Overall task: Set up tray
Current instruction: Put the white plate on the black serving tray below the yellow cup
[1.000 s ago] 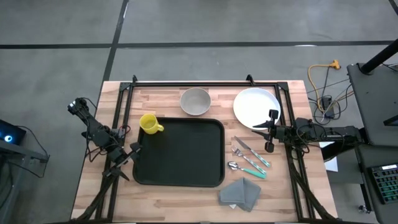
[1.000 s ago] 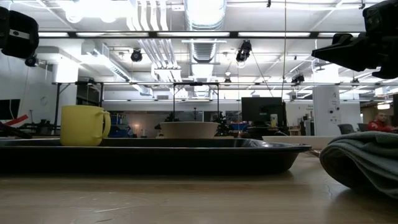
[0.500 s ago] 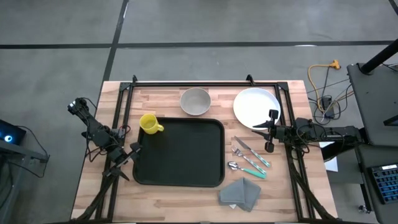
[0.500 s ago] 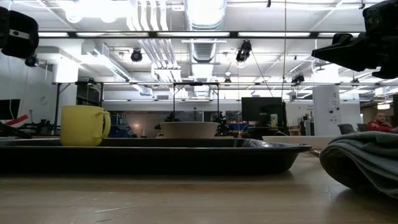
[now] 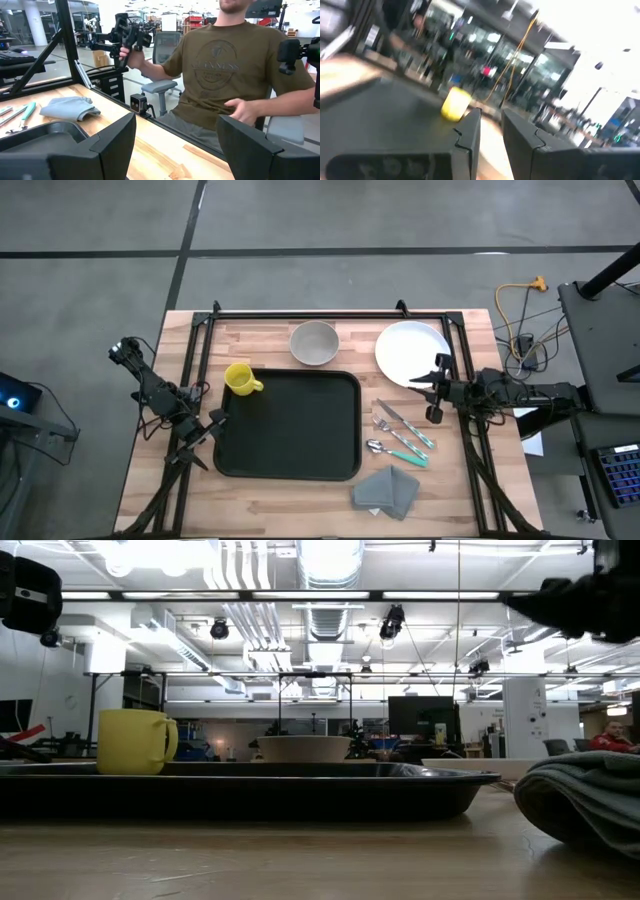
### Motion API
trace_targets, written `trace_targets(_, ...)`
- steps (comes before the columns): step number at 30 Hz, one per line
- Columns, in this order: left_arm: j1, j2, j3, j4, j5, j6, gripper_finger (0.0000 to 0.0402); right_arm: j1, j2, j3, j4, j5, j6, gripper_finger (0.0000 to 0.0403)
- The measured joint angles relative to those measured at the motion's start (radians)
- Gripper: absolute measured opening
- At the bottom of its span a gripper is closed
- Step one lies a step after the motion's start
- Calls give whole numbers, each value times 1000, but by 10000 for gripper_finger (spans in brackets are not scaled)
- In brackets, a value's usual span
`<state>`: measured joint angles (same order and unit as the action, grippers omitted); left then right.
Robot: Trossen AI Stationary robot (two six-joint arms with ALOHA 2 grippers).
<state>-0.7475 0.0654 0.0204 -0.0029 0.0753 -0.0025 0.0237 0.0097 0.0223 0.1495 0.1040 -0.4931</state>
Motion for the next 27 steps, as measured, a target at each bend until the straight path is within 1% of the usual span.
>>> trace_targets(2, 0, 0, 0, 0, 0, 0, 255, 0, 0, 0, 80, -4, 0, 68)
trace_targets(5, 0, 0, 0, 0, 0, 0, 255, 0, 7, 0, 244, -7, -3, 68)
trace_targets(8, 0, 0, 0, 0, 0, 0, 255, 0, 7, 0, 412, -7, 45, 68)
trace_targets(11, 0, 0, 0, 0, 0, 0, 255, 0, 5, 0, 514, -7, 88, 68)
trace_targets(15, 0, 0, 0, 0, 0, 0, 255, 0, 15, 0, 650, -7, 69, 68)
trace_targets(17, 0, 0, 0, 0, 0, 0, 255, 0, 24, 13, 703, -7, 78, 68)
trace_targets(19, 0, 0, 0, 0, 0, 0, 255, 0, 34, 35, 738, -21, 124, 68)
trace_targets(24, 0, 0, 0, 0, 0, 0, 255, 0, 95, 108, 738, -43, 145, 68)
trace_targets(27, 0, 0, 0, 0, 0, 0, 255, 0, 165, 156, 741, -56, 146, 68)
